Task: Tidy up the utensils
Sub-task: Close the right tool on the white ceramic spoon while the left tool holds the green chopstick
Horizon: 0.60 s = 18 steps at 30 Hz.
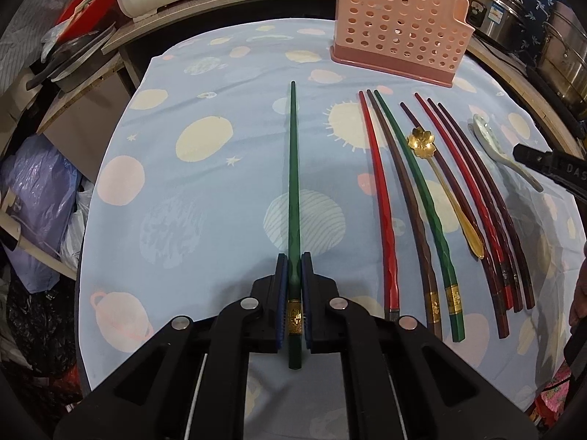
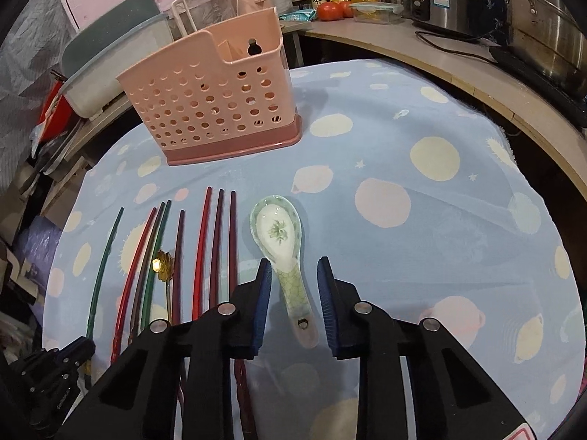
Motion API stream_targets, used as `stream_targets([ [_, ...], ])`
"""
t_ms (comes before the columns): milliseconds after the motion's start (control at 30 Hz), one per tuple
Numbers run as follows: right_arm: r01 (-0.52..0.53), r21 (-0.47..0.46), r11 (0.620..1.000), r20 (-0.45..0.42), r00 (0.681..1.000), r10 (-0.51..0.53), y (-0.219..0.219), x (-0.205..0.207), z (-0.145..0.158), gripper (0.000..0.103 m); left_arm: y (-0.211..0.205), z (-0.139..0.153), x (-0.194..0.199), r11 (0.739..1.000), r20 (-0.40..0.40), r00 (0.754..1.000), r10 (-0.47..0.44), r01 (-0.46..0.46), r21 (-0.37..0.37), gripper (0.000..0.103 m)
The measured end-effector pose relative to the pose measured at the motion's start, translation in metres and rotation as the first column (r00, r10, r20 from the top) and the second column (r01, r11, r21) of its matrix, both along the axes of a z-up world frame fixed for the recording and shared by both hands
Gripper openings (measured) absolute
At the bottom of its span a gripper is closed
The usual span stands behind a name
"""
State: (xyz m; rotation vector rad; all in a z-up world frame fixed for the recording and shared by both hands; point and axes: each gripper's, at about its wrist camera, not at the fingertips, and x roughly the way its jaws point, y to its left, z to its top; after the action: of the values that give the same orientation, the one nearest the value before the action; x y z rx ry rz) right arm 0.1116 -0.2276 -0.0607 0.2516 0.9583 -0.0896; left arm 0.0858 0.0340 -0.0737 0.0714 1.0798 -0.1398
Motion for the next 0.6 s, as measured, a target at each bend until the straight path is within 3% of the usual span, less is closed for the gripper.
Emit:
stream_targets([
  [333,-0.009,0.050,0.999,-0.045,0.999,0.011,-0.001,0.002,-0.022,0.014,-0.002,-0.001,0.003,1.000,0.007,1.000,0.000,0.000,0.003,0.007],
  [600,-0.014,0.038,0.999,-0.032,0.999,0.015,0.002,-0.004,-0.022,0.010,-0.003,-0.001,0.003,1.000,0.016,1.000,0.000,-0.001,0.005,0.007],
])
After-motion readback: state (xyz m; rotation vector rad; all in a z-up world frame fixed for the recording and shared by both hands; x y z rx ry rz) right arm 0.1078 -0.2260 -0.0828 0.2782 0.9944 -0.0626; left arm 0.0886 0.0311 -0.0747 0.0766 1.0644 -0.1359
